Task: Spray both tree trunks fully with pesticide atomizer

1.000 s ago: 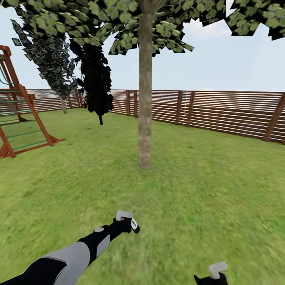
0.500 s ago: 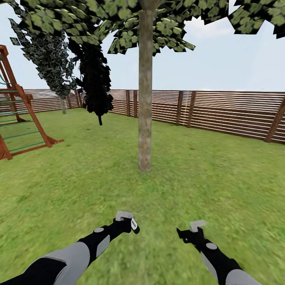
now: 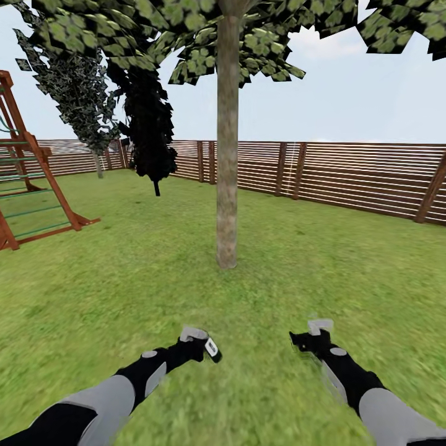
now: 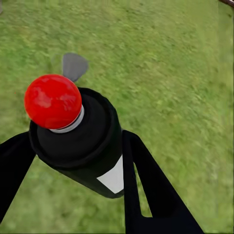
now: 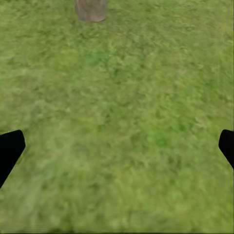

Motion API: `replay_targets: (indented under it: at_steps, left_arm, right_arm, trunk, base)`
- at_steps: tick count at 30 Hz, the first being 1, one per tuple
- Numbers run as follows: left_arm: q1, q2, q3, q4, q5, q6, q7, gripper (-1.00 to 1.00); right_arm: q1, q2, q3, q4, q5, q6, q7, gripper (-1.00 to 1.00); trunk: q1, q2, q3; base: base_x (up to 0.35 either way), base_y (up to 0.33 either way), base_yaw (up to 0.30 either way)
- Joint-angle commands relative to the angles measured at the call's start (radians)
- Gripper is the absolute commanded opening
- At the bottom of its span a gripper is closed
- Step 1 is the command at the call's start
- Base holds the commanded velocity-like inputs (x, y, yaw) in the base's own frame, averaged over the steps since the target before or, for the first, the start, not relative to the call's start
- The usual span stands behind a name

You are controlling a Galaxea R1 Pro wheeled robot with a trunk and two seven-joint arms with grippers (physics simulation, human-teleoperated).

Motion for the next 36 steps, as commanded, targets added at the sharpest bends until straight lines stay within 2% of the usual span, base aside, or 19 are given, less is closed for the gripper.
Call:
replay_targets:
  at_steps: [1, 3, 4, 7, 9, 11, 14, 16, 17, 18, 20, 25, 30, 36]
  left_arm:
    - [-0.001, 0.024, -0.011, -0.029, -0.002, 0.025, -0.084, -1.0]
    - [-0.001, 0.067, -0.011, -0.103, -0.022, 0.091, -0.244, -1.0]
    - [-0.001, 0.08, -0.012, -0.137, -0.032, 0.114, -0.314, -1.0]
    - [-0.001, 0.098, -0.014, -0.191, -0.087, 0.145, -0.481, -1.0]
    - [-0.001, 0.101, -0.015, -0.202, -0.128, 0.155, -0.548, -1.0]
    - [-0.001, 0.101, -0.017, -0.207, -0.155, 0.163, -0.583, -1.0]
    - [-0.001, 0.098, -0.018, -0.219, -0.17, 0.169, -0.601, -1.0]
    - [-0.001, 0.097, -0.018, -0.224, -0.173, 0.17, -0.604, -1.0]
    - [-0.001, 0.097, -0.018, -0.226, -0.173, 0.17, -0.605, -1.0]
    - [-0.001, 0.097, -0.018, -0.229, -0.174, 0.171, -0.606, -1.0]
    - [-0.001, 0.097, -0.018, -0.234, -0.174, 0.171, -0.606, -1.0]
    - [-0.001, 0.096, -0.016, -0.238, -0.173, 0.172, -0.606, -1.0]
    - [-0.001, 0.094, -0.016, -0.238, -0.173, 0.171, -0.606, -1.0]
    - [-0.001, 0.093, -0.016, -0.238, -0.173, 0.171, -0.605, -1.0]
  right_arm:
    - [-0.041, -0.018, 0.005, -0.001, -0.004, 0.04, 0.069, 1.0]
    - [-0.111, -0.041, 0.005, -0.003, -0.003, 0.122, 0.192, 1.0]
    - [-0.143, -0.047, 0.005, -0.004, -0.002, 0.157, 0.254, 1.0]
    - [-0.22, -0.051, 0.004, -0.005, -0.005, 0.234, 0.448, 1.0]
    - [-0.262, -0.049, 0.003, -0.007, -0.008, 0.283, 0.566, 1.0]
    - [-0.291, -0.035, 0.003, -0.012, -0.01, 0.336, 0.688, 1.0]
    - [-0.309, 0.011, 0.005, -0.044, -0.011, 0.375, 0.803, 1.0]
    - [-0.313, 0.048, 0.006, -0.055, -0.011, 0.383, 0.83, 1.0]
    - [-0.313, 0.056, 0.007, -0.056, -0.011, 0.384, 0.835, 1.0]
    - [-0.314, 0.073, 0.008, -0.059, -0.01, 0.386, 0.84, -1.0]
    - [-0.314, 0.106, 0.012, -0.061, -0.008, 0.387, 0.846, -1.0]
    - [-0.311, 0.166, 0.014, -0.028, -0.004, 0.388, 0.851, -1.0]
    - [-0.311, 0.2, 0.014, 0.013, -0.003, 0.386, 0.85, -1.0]
    - [-0.309, 0.217, 0.021, 0.07, -0.002, 0.385, 0.848, -1.0]
  trunk:
    - [0.001, -0.002, -0.003]
    - [0.001, -0.002, -0.003]
    - [0.001, -0.002, -0.003]
    - [0.001, -0.002, -0.003]
    - [0.001, -0.002, -0.003]
    - [0.001, -0.002, -0.003]
    - [0.001, -0.002, -0.003]
    - [0.001, -0.002, -0.003]
    - [0.001, -0.002, -0.003]
    - [0.001, -0.002, -0.003]
    - [0.001, -0.002, -0.003]
    - [0.001, -0.002, -0.003]
    - [0.001, -0.002, -0.003]
    - [0.001, -0.002, -0.003]
  base:
    - [0.0, 0.0, 0.0]
    - [0.0, 0.0, 0.0]
    - [0.0, 0.0, 0.0]
    - [0.0, 0.0, 0.0]
    - [0.0, 0.0, 0.0]
    - [0.0, 0.0, 0.0]
    - [0.0, 0.0, 0.0]
    - [0.0, 0.0, 0.0]
    - [0.0, 0.0, 0.0]
    - [0.0, 0.0, 0.0]
    - [0.0, 0.0, 0.0]
    - [0.0, 0.0, 0.0]
    - [0.0, 0.0, 0.0]
    - [0.0, 0.0, 0.0]
